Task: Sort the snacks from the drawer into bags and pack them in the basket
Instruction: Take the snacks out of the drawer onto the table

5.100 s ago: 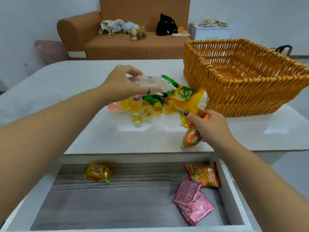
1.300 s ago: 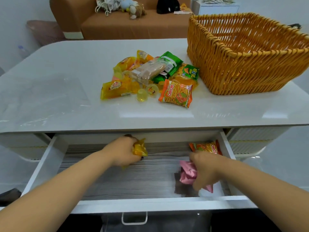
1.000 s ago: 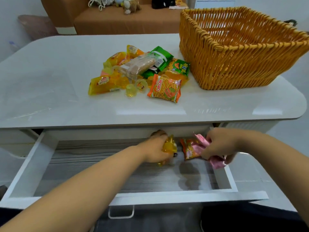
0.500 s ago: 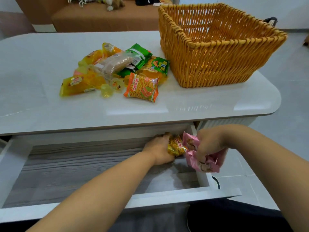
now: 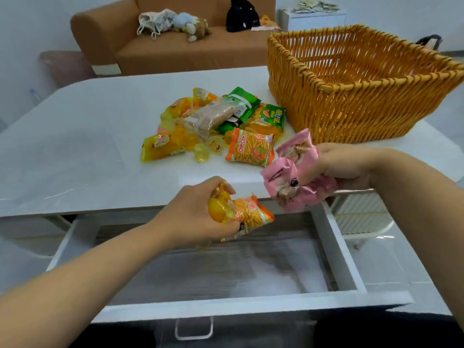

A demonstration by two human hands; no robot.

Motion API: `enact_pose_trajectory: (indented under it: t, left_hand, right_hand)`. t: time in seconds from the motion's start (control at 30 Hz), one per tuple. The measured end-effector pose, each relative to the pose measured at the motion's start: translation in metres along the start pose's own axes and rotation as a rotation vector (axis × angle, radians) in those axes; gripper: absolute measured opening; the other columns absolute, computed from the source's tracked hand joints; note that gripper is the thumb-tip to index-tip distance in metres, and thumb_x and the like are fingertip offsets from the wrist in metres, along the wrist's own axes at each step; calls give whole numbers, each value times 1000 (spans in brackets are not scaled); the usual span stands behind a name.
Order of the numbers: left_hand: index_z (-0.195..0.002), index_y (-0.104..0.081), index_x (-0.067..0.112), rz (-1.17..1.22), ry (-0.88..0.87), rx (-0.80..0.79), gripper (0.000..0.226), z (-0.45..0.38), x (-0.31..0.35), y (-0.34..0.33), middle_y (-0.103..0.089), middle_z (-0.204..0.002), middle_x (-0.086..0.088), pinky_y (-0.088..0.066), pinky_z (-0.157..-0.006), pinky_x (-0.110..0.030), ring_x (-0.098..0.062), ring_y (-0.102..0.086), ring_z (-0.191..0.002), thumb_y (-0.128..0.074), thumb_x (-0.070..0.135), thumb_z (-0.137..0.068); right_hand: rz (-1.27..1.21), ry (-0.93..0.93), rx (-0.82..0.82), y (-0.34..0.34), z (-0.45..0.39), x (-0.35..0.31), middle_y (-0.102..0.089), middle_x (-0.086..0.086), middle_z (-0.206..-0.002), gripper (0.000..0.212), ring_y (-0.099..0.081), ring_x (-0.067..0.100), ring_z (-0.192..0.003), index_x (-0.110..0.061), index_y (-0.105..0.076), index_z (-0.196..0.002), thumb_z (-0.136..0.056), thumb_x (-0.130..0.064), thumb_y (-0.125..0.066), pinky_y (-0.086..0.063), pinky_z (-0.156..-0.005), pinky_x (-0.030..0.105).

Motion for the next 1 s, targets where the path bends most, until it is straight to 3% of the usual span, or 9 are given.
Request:
enact_pose_trajectory:
  t: [0.17, 0.37, 0.53, 0.67, 0.77, 0.87, 0.93, 1.0]
  left_hand:
    - [-107, -55, 37, 161, 3, 310, 49, -17, 0, 54, -53, -100, 26, -44, -66, -11, 4, -55, -89, -84, 38, -67]
    - [-110, -54, 33, 203, 117, 541, 45, -30, -32, 89, -56, -99, 14, -38, -57, -13, -4, -56, -82, -80, 35, -73]
    - [-116, -54, 26, 230, 191, 617, 48, -35, -54, 109, -56, -104, 7, -37, -56, -15, -15, -55, -90, -78, 36, -76]
    - [-116, -53, 26, 263, 219, 648, 48, -39, -65, 121, -54, -103, 7, -37, -56, -15, -13, -54, -88, -78, 38, -77]
    - [-114, -51, 28, 277, 221, 656, 47, -43, -68, 124, -51, -103, 8, -37, -56, -14, -11, -52, -89, -77, 39, -78]
    - [-114, -49, 29, 278, 218, 654, 47, -46, -71, 124, -51, -105, 8, -38, -56, -14, -11, -52, -91, -77, 40, -78]
    - [-116, -50, 28, 275, 222, 651, 49, -48, -73, 123, -51, -105, 8, -39, -57, -14, -12, -53, -92, -77, 41, -78]
    - [-117, -51, 26, 264, 224, 645, 49, -50, -75, 122, -51, -104, 8, -38, -57, -14, -12, -52, -90, -77, 40, -78]
  right_hand:
    - [-239, 143, 234, -7, -24, -24, -72, 18, -101, 27, -72, 28, -88, 0, -62, -110, -84, 9, -60, -60, -73, 40]
    - [-447, 262, 528, -16, -45, -53, -69, 12, -97, 17, -71, 25, -85, -11, -58, -92, -87, 5, -61, -61, -63, 34]
    - [-890, 253, 419, -29, -82, -84, -66, 14, -92, 12, -67, 23, -86, -5, -54, -103, -95, 2, -51, -59, -69, 37]
    - [-842, 186, 461, -33, -103, -102, -57, 15, -94, 10, -61, 32, -101, -10, -45, -102, -98, 0, -45, -59, -78, 43]
    - [-730, 118, 552, -20, -110, -100, -55, 21, -97, 3, -66, 38, -92, 1, -42, -99, -98, 1, -40, -61, -59, 40]
    - [-545, 122, 790, 1, -112, -92, -64, 21, -96, 24, -69, 26, -65, 0, -47, -116, -93, -6, -54, -50, -38, 22]
    - [-417, 157, 890, 12, -115, -88, -66, 18, -98, 22, -66, 21, -66, -2, -56, -109, -89, -9, -62, -49, -40, 19]
    - [-326, 123, 874, 14, -121, -83, -64, 14, -94, 14, -66, 20, -72, -5, -61, -101, -88, -7, -65, -58, -58, 23]
Point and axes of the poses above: each hand's wrist, its own z-axis away from the middle knuckle, its own y-axis out of the back of the hand, x = y × z, the point moved 4 cm from there along -z, towards the middle knuckle
